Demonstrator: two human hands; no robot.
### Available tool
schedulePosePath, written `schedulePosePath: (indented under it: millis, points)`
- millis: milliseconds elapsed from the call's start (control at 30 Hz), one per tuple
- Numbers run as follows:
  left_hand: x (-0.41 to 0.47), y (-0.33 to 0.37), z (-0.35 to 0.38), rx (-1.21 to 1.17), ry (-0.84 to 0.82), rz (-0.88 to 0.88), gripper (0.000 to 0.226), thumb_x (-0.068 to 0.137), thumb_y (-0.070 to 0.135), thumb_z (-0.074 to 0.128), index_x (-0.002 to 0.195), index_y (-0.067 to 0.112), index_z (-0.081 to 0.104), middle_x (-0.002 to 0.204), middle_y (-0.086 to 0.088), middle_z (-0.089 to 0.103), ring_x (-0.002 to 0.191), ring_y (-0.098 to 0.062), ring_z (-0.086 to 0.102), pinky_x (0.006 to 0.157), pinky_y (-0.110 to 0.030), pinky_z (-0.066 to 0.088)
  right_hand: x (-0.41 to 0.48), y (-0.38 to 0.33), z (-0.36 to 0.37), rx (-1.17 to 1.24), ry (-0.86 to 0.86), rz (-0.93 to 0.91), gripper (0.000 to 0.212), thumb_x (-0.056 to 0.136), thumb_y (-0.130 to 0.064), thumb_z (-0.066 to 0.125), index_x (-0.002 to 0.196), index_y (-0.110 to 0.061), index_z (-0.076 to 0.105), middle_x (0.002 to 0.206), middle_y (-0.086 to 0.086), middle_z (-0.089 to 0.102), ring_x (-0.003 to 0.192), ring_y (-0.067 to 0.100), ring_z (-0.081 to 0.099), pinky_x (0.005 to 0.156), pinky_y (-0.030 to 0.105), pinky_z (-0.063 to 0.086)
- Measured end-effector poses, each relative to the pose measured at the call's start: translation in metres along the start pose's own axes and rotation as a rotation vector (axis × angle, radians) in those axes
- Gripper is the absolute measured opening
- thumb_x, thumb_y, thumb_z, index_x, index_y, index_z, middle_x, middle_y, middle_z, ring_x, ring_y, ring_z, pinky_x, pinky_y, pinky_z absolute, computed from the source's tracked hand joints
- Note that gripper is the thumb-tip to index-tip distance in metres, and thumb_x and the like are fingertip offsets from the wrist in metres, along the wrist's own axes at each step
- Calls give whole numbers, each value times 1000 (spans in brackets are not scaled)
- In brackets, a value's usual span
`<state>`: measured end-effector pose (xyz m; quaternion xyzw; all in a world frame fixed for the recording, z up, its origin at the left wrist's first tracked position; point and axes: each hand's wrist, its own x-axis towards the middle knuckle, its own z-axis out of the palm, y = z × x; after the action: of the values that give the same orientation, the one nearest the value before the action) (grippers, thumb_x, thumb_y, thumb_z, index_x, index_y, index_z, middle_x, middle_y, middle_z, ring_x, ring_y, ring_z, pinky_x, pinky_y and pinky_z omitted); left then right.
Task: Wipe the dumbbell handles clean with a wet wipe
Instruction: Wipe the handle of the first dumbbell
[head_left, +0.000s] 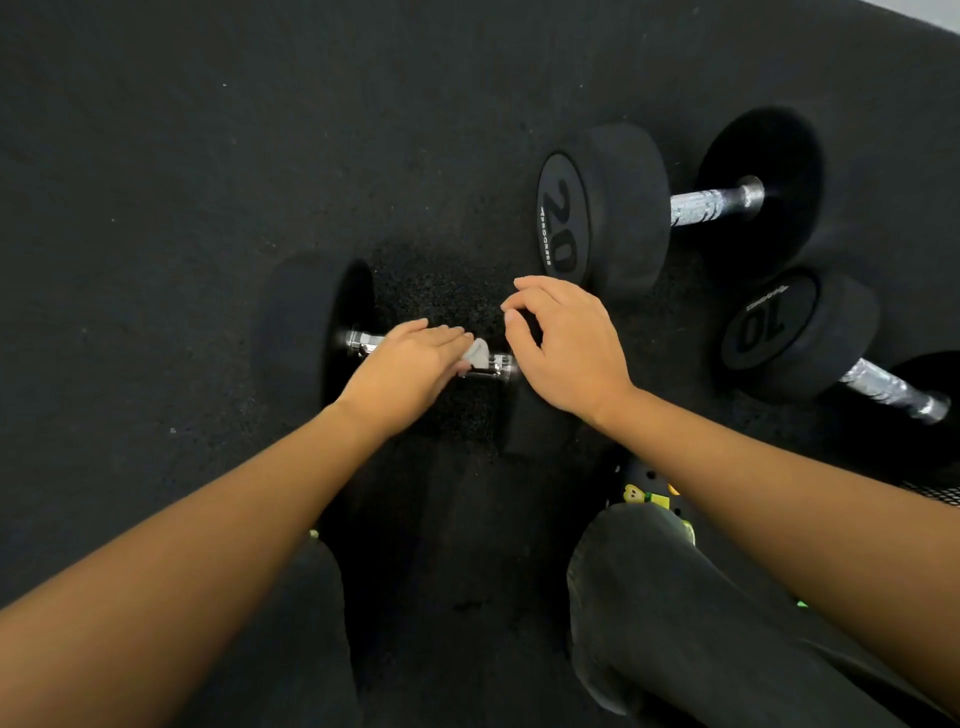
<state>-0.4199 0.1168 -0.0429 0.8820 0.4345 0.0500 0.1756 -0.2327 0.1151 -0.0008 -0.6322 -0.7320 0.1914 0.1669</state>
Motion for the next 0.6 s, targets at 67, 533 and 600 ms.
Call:
schedulePosePath:
  millis: [67, 533, 600]
  points:
    - [-3, 3, 2, 45, 27, 19, 38, 86, 24, 46, 107, 3, 68, 107, -13, 70, 96, -26, 69, 88, -41, 50, -1, 0, 1, 4, -17, 16, 24, 88, -23, 50, 101, -15, 68, 119, 1, 63, 117, 14, 52, 98, 28, 32]
    - [8, 19, 2, -83, 30, 8, 27, 86, 8, 61, 111, 1, 66, 109, -12, 69, 102, -25, 66, 101, -39, 40, -3, -1, 0, 4, -34, 43, 22, 88, -21, 51, 102, -17, 67, 123, 0, 61, 118, 13, 50, 100, 27, 31]
    - [10, 22, 6, -17, 8, 80, 25, 80, 6, 67, 104, 0, 67, 99, -11, 70, 92, -26, 68, 96, -40, 45, -4, -2, 0, -3, -30, 44, 22, 88, -22, 51, 102, -18, 68, 123, -1, 61, 118, 13, 51, 101, 27, 31]
